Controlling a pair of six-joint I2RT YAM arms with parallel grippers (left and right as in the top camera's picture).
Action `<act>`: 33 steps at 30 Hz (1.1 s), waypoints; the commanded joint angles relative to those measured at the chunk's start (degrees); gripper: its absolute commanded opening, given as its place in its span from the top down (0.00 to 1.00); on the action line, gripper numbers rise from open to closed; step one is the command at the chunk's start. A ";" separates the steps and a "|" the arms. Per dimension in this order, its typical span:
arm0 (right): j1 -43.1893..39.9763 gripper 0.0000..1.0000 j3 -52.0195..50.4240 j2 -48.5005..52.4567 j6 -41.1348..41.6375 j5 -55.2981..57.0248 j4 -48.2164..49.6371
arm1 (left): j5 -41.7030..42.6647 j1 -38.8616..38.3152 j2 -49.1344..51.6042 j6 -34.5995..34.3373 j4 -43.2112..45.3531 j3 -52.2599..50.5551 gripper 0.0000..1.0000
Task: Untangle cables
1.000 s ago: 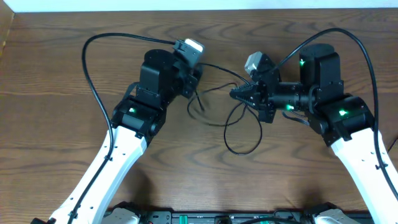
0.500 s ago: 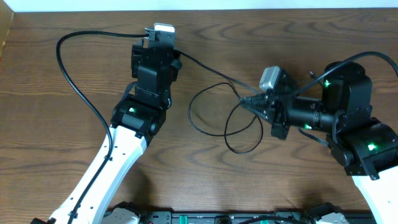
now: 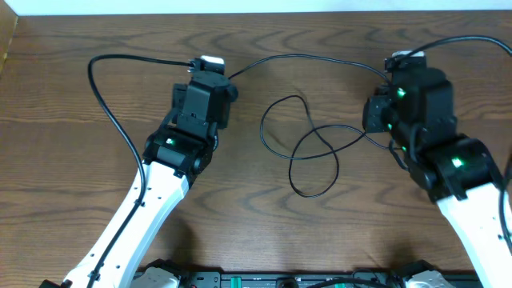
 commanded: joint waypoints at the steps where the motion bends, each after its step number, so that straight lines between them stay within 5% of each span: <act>1: 0.31 0.99 0.74 5.68 9.27 -1.18 -1.57 | 11.80 0.15 0.22 -1.46 -1.38 0.02 0.36; 5: 0.31 0.99 0.74 13.68 10.69 -2.69 -2.38 | 21.31 0.15 0.22 0.90 -5.51 0.02 0.36; 10: 0.24 0.99 0.74 22.12 6.73 -7.23 -0.11 | 38.80 0.15 0.22 13.55 -14.23 0.02 0.36; 15: 0.57 0.99 0.74 27.12 -2.86 -23.65 3.50 | 40.06 0.15 0.22 15.10 -16.83 0.02 0.36; 28: 0.72 0.98 0.74 40.04 7.28 -12.94 0.52 | 40.26 0.15 0.22 15.08 -18.08 0.02 0.36; 33: 0.72 0.69 0.74 41.62 7.26 -12.70 1.29 | 40.28 0.15 0.22 15.08 -18.29 0.02 0.35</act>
